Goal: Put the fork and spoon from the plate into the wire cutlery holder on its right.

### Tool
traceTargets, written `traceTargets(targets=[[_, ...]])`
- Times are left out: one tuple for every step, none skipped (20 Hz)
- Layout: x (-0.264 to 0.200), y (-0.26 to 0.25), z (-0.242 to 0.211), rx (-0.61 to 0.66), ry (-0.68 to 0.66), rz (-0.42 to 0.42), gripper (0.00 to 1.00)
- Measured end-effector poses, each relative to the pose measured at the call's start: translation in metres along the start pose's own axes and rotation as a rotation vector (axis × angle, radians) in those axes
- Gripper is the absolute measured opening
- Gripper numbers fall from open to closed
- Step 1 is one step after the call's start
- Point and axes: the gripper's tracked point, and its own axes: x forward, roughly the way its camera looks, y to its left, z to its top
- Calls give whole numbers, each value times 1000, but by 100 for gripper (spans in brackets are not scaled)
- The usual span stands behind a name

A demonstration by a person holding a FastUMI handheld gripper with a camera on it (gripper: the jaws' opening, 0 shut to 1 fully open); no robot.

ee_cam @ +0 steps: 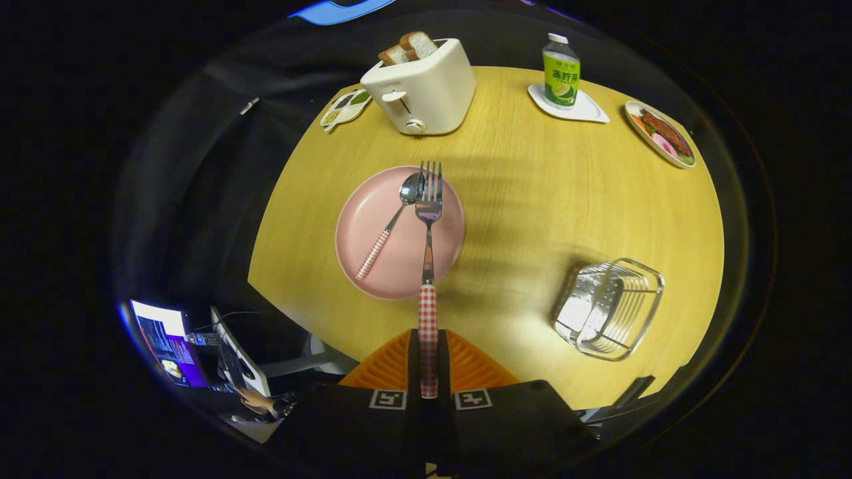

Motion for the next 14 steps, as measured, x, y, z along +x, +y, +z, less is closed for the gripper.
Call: traceTargets(targets=[[-10,-12,-6,-12,18,-14,11],[-19,-26,-12,-21,38,-27,11],[-28,-40,-18,-28,58,-46,11],[-36,-54,-23,-38,82,-61,11],[-43,-68,-30,-55,106,-83,11],[-51,-83,-37,-81,133,-116,11],[-58,-96,-44,-105,164,-138,11],[-64,-105,-50,-127,195,-151,11],[-70,-113,-55,-145,224,-159,11],[-75,-118,-59,-157,251,-160,11],[-81,-123,-64,-161,278,-158,11],[-85,-127,-68,-163,309,-158,11],[-88,-133,-73,-172,349,-159,11],[-91,-138,-74,-182,371,-167,11]])
